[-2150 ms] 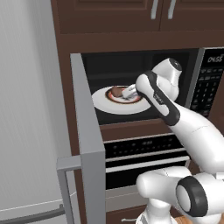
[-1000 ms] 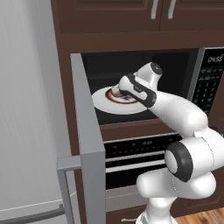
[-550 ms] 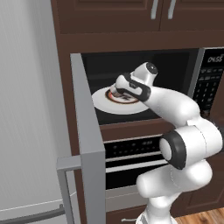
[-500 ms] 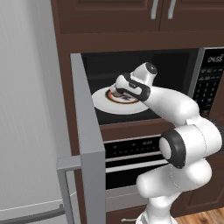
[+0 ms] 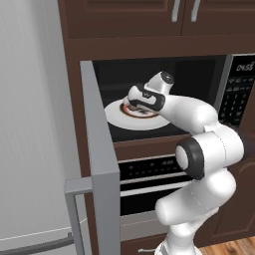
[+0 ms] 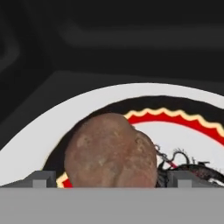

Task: Retrieve the reheated potato from the microwave, then place the potato, cheese, and condiment on the cutting board.

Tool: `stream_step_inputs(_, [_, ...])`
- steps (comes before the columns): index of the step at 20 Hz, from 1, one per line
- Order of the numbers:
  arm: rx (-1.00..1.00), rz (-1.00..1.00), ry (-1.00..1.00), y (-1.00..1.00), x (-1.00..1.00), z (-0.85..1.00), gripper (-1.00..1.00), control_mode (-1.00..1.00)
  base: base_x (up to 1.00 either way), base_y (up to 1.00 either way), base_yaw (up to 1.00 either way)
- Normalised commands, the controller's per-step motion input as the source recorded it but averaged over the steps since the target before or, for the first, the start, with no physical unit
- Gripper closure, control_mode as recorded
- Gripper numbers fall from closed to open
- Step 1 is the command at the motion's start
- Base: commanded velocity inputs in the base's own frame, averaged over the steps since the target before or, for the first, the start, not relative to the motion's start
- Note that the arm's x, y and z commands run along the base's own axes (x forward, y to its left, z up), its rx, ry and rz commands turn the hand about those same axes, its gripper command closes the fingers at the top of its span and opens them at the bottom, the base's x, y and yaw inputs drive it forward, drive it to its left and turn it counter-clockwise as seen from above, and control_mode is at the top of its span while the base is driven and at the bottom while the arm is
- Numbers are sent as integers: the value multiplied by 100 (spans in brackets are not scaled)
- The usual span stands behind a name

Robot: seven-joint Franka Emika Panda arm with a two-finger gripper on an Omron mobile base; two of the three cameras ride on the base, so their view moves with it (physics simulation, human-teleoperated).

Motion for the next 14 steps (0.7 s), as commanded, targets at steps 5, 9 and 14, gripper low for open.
stream_step_inputs(5, [0,0,3,12,21,-13,-100,-100,0,0,0])
stream_step_inputs(9, [0,0,2,10,17,-12,-100,-100,0,0,0])
stream_step_inputs(14, [0,0,1,5,13,-17,-100,-100,0,0,0])
